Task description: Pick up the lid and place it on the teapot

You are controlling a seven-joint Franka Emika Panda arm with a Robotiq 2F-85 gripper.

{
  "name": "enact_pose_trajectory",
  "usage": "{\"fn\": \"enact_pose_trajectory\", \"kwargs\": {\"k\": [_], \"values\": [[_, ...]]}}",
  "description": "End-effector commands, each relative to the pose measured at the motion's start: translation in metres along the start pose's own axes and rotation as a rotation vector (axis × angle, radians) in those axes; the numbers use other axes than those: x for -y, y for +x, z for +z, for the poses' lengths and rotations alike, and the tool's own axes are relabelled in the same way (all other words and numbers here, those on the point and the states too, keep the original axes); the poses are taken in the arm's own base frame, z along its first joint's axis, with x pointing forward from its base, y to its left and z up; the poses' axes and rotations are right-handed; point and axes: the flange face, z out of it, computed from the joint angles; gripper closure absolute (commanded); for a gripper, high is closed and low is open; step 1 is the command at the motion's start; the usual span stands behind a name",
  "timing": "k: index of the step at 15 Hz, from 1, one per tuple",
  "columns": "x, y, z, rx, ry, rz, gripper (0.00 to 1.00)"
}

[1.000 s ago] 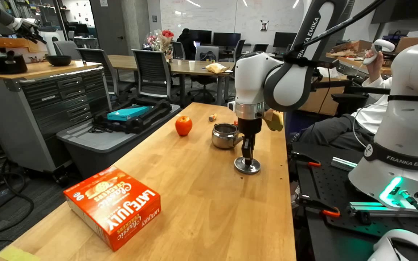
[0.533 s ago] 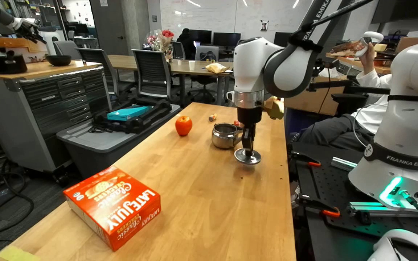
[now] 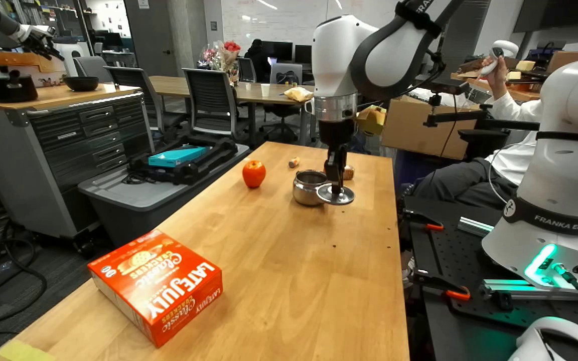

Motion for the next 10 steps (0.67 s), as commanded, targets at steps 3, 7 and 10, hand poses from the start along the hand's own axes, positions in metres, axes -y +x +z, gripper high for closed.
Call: {"fn": "enact_pose_trajectory", "kwargs": {"k": [3,7,10], "values": [[-0.009,0.016,-0.034,-0.035,0.032,0.021,0.92],[-0.023,0.029,-0.043,-0.055,0.054,0.073,0.93],[-0.037,0.038,-0.052,-0.063,0.083,0.121,0.93]]}}
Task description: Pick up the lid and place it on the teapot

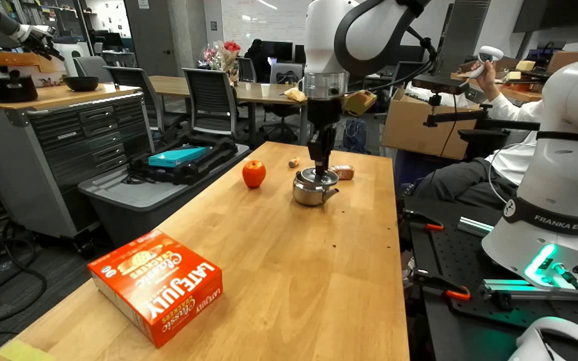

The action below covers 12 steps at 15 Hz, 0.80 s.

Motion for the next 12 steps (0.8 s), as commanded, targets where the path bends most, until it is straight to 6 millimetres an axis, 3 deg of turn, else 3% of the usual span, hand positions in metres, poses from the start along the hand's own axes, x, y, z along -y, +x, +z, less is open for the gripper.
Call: {"fn": "enact_pose_trajectory", "kwargs": {"k": [1,6,12], "values": [[-0.017,0.015,-0.018,0.001,0.044,0.053,0.93],[-0.038,0.028,-0.024,0.004,0.068,0.130,0.93],[-0.067,0.038,-0.016,0.007,0.062,0.200,0.93]]}}
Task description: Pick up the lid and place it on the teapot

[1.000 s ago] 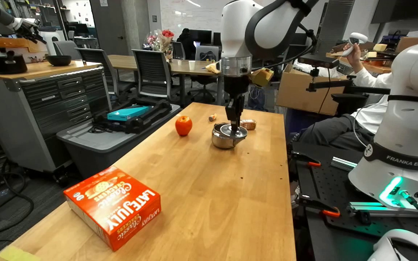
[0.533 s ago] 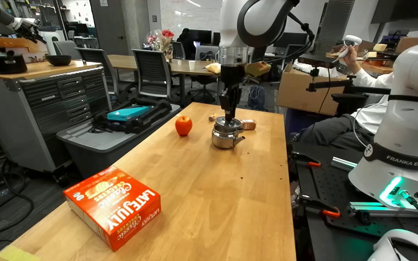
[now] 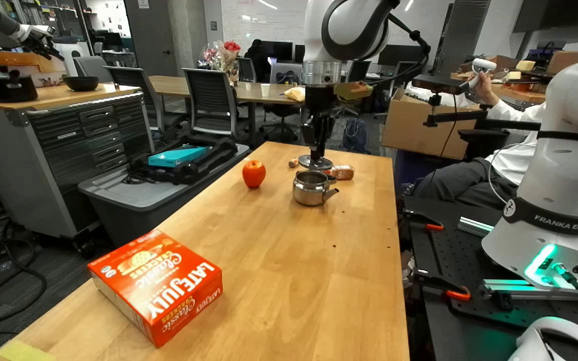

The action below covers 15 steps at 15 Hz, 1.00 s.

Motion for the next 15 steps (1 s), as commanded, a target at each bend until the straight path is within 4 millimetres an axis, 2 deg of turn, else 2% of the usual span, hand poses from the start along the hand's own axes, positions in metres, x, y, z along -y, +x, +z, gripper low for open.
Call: {"fn": "enact_pose_trajectory", "kwargs": {"k": [1,15], "values": [[-0.013,0.015,0.001,0.003,0.012,0.048,0.93],[-0.042,0.048,0.023,0.001,0.021,0.147,0.93]]}}
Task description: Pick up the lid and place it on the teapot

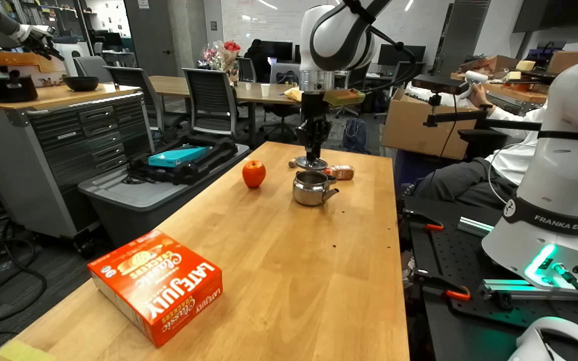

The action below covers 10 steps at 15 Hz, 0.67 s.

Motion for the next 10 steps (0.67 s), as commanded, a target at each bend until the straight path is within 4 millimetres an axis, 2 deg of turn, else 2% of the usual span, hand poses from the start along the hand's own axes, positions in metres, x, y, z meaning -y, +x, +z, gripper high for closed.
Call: {"fn": "enact_pose_trajectory", "kwargs": {"k": [1,10], "values": [[-0.005,0.018,0.003,-0.008,0.014,0.038,0.93],[-0.009,0.029,0.024,0.007,0.005,0.056,0.92]]}}
